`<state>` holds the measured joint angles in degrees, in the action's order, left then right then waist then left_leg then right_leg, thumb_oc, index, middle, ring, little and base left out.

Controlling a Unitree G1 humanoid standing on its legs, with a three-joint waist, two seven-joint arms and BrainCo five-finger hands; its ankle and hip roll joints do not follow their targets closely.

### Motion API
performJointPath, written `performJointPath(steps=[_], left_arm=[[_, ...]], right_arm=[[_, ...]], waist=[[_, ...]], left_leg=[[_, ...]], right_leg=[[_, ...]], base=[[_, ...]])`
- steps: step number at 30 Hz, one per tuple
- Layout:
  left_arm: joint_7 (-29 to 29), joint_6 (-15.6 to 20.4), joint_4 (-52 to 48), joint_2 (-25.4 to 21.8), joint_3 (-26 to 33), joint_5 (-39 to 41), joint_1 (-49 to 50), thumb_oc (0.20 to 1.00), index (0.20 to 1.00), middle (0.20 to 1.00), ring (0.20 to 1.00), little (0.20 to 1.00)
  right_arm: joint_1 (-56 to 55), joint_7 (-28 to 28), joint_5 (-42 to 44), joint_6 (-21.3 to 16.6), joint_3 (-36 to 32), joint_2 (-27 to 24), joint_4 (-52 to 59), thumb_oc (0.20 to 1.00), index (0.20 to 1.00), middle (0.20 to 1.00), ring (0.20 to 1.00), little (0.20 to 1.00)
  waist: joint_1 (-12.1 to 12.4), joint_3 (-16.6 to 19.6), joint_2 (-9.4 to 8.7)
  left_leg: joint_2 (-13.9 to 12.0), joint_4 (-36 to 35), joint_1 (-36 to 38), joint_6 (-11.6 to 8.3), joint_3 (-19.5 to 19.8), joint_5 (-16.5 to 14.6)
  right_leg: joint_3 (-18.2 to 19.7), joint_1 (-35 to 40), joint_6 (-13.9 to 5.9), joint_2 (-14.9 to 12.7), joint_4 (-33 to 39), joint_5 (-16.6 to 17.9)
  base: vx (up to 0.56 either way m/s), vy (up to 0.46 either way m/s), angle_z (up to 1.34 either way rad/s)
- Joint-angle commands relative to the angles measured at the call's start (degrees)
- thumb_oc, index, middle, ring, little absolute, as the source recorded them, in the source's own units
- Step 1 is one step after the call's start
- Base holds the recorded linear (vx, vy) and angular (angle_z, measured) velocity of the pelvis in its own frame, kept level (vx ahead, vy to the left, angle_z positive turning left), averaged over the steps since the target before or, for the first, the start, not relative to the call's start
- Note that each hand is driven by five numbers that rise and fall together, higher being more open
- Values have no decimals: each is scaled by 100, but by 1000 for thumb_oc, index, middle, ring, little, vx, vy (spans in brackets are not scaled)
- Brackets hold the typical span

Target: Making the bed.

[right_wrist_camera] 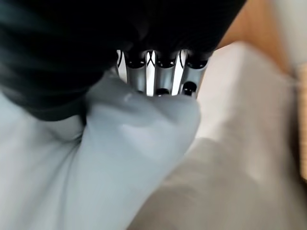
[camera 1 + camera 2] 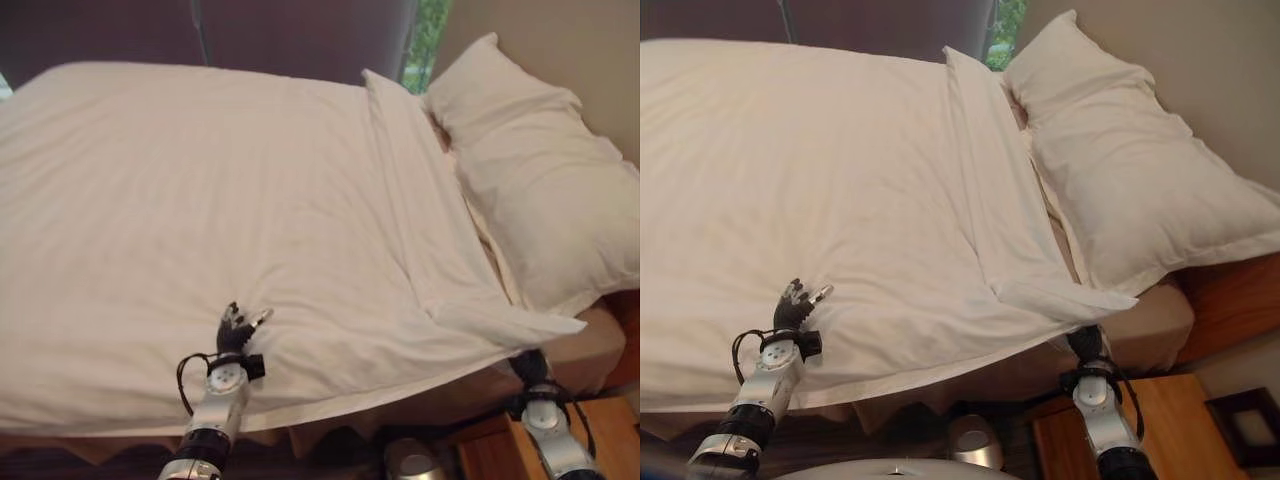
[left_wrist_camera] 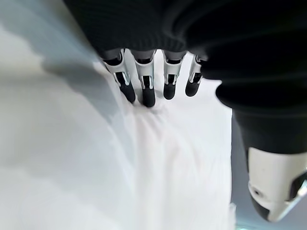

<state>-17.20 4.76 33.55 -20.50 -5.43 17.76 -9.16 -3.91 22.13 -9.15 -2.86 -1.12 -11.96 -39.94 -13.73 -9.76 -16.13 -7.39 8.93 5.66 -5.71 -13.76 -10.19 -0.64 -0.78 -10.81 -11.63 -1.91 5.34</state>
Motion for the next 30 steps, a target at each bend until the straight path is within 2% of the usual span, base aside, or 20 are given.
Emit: performJointPath(steps=[1, 3, 4, 5, 9, 10, 12, 13, 18, 23, 30], left_arm=[[-5, -194, 336, 238, -172, -29, 158, 1000, 1000, 1000, 1000, 1000], [17, -188, 417, 181, -259, -9, 198, 1000, 1000, 1000, 1000, 1000], [11, -192, 544, 148, -334, 62, 178, 1000, 1000, 1000, 1000, 1000], [38, -200, 656, 143, -335, 110, 227, 1000, 1000, 1000, 1000, 1000], [231, -195, 748, 31, -399, 150, 407, 1000, 1000, 1000, 1000, 1000], [288, -165, 758, -8, -405, 166, 496, 1000, 1000, 1000, 1000, 1000], [321, -196, 803, 13, -372, 182, 541, 1000, 1000, 1000, 1000, 1000], [330, -211, 847, 30, -363, 154, 560, 1000, 1000, 1000, 1000, 1000], [370, -164, 906, 32, -370, 62, 613, 1000, 1000, 1000, 1000, 1000], [360, -121, 762, -2, -190, -124, 818, 1000, 1000, 1000, 1000, 1000], [419, -65, 607, 81, -27, -138, 1036, 1000, 1000, 1000, 1000, 1000]], right_arm=[[-844, 132, 262, 859, 443, -246, -1659, 1000, 1000, 1000, 1000, 1000], [-548, 192, 454, 972, 562, -12, -2614, 1000, 1000, 1000, 1000, 1000], [-402, 165, 611, 1018, 600, 73, -2973, 1000, 1000, 1000, 1000, 1000], [-354, 149, 765, 1103, 571, 148, -3371, 1000, 1000, 1000, 1000, 1000], [-165, 148, 1040, 1228, 341, 46, -4006, 1000, 1000, 1000, 1000, 1000], [-149, 139, 1052, 1219, 302, -11, -4032, 1000, 1000, 1000, 1000, 1000], [-174, 214, 1023, 1240, 258, -83, -4057, 1000, 1000, 1000, 1000, 1000], [-186, 230, 930, 1257, 291, -121, -4074, 1000, 1000, 1000, 1000, 1000], [-59, 332, 388, 1223, 496, -500, -3865, 1000, 1000, 1000, 1000, 1000], [-56, 663, -224, 1143, 516, -1066, -2903, 1000, 1000, 1000, 1000, 1000], [-122, 984, -843, 1344, 131, -1622, -2006, 1000, 1000, 1000, 1000, 1000]], waist=[[-535, -117, 252], [-423, -192, 166], [-376, -276, 140], [-262, -335, 189], [-72, -358, 287], [-57, -284, 240], [-24, -217, 244], [1, -194, 258], [11, -157, 225], [146, -25, 206], [140, 60, 313]], left_leg=[[141, -517, 650, 243, -288, -168], [140, -760, 637, 239, -331, -1], [118, -875, 632, 248, -284, 82], [40, -909, 589, 246, -264, 151], [-30, -1083, 476, 296, -336, 354], [5, -1152, 427, 281, -323, 411], [11, -1265, 408, 228, -260, 491], [-20, -1257, 415, 206, -323, 509], [-155, -1288, 388, 98, -500, 670], [-298, -1346, 220, -5, -620, 935], [-384, -1393, 191, -40, -548, 1020]], right_leg=[[-642, -736, -7, 518, 45, 267], [-606, -884, -279, 467, -121, 518], [-464, -946, -390, 462, -195, 548], [-408, -903, -419, 401, -227, 446], [-510, -547, -229, 24, -306, 347], [-398, -319, -221, -56, -86, 392], [-103, -301, -283, -44, 241, 427], [-142, -279, -284, -59, 378, 444], [-250, -382, -304, -23, 638, 581], [-266, -174, -327, 46, 691, 289], [-427, -83, -245, 91, 691, 160]], base=[[-287, 67, 40], [-255, 51, -3], [-262, 2, -12], [-246, -12, -3], [-165, -21, 1], [-95, -55, -4], [-36, -41, 14], [-26, -37, 17], [-87, -107, -35], [-119, -95, -29], [-30, -7, -12]])
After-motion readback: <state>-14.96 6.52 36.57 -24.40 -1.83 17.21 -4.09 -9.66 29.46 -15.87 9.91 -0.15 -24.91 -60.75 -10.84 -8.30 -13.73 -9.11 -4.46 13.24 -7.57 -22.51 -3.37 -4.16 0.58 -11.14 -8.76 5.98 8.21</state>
